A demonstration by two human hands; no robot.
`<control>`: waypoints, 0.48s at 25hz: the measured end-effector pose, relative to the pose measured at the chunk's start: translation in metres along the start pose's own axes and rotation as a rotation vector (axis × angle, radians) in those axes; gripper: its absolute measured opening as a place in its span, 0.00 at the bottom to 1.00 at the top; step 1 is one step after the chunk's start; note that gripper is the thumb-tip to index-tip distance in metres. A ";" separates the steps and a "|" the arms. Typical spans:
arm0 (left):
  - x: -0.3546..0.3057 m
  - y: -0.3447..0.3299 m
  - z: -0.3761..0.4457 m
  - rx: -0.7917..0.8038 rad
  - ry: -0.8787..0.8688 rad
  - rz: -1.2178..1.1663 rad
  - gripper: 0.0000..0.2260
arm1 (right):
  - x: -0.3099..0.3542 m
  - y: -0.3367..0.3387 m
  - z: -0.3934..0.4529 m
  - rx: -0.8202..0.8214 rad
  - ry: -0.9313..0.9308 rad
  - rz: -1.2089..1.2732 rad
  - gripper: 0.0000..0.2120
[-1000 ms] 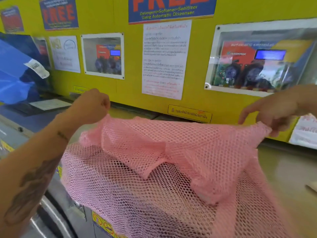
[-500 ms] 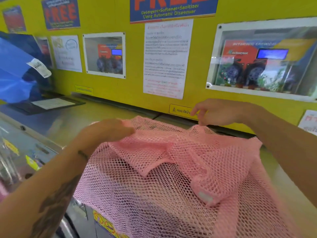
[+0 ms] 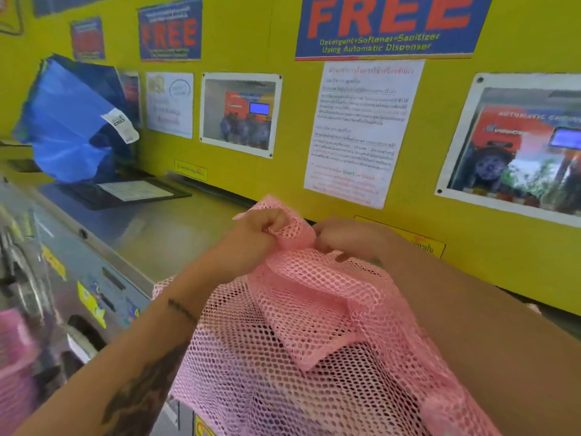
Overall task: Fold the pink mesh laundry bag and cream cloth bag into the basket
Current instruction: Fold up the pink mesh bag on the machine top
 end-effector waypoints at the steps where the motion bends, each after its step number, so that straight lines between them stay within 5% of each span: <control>1: -0.001 0.008 0.000 -0.002 0.008 -0.082 0.15 | 0.001 -0.002 0.001 0.076 -0.011 -0.082 0.22; 4: 0.001 0.027 0.000 0.005 0.055 -0.156 0.13 | 0.003 -0.008 -0.003 0.052 0.059 -0.315 0.19; 6: 0.007 0.040 0.001 0.015 0.080 0.050 0.10 | -0.003 -0.008 -0.002 -0.018 0.079 -0.320 0.18; 9: 0.006 0.053 0.002 0.000 0.101 0.330 0.06 | -0.025 0.012 0.004 -0.110 -0.026 -0.391 0.13; 12: 0.005 0.069 0.005 -0.111 0.172 0.192 0.10 | -0.046 0.050 -0.003 -0.269 -0.212 -0.675 0.06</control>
Point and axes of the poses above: each hand's wrist, its own z-axis towards the middle knuckle, its own y-axis out of the back of the hand, x = y × z, the point moved 2 cm from there along z, towards the middle knuckle, and after that the axes turned 3 degrees about -z, right-handed, at the moved point
